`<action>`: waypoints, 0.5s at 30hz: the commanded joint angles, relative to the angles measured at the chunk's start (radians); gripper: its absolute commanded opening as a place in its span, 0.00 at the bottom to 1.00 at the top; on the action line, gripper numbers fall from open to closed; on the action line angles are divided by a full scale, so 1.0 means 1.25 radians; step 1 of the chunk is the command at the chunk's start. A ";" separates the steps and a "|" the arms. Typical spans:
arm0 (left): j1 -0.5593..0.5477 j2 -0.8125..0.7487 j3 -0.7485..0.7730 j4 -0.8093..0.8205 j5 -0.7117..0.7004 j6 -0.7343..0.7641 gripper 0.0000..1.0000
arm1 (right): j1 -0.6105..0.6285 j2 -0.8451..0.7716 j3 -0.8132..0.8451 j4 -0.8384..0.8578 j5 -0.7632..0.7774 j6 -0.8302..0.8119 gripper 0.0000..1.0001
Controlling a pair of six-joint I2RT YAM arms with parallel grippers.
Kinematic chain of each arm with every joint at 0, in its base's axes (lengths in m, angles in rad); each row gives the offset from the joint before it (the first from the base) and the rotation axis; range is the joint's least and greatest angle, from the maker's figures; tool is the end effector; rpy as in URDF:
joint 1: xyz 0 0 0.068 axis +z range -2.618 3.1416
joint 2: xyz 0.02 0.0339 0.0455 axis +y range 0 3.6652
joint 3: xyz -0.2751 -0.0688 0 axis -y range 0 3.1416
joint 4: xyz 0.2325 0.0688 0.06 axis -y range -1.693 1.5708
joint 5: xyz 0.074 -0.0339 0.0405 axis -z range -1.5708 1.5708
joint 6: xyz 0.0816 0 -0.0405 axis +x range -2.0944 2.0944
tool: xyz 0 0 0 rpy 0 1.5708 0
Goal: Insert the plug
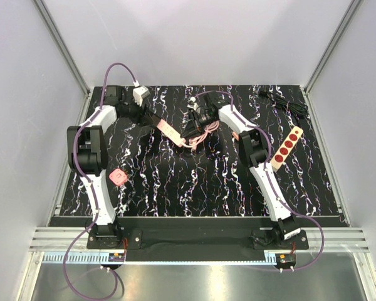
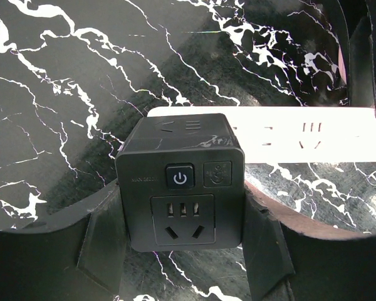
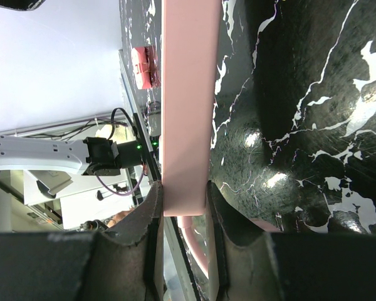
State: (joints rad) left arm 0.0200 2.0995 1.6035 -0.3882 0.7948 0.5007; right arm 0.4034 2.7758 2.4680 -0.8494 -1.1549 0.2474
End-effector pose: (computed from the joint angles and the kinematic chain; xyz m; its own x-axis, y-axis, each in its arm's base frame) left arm 0.4760 -0.0487 0.1917 -0.4679 0.3269 -0.8211 0.7557 0.6297 -0.1799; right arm 0.4854 0.2883 0.1007 -0.9382 -0.2929 -0.1845 -0.2754 0.3084 0.9105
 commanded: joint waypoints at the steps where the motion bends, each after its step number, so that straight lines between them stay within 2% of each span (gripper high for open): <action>1: 0.000 0.013 0.052 0.005 0.006 0.006 0.00 | -0.020 0.045 -0.023 0.027 0.046 -0.032 0.00; 9: -0.005 0.026 0.060 0.006 0.012 0.017 0.00 | -0.020 0.048 -0.021 0.027 0.044 -0.035 0.00; 15: -0.005 0.025 0.060 0.001 0.067 0.011 0.00 | -0.018 0.052 -0.016 0.027 0.044 -0.033 0.00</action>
State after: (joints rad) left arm 0.0196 2.1262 1.6432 -0.4000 0.8082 0.5011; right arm 0.4023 2.7766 2.4660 -0.8440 -1.1645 0.2481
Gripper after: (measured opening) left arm 0.643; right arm 0.290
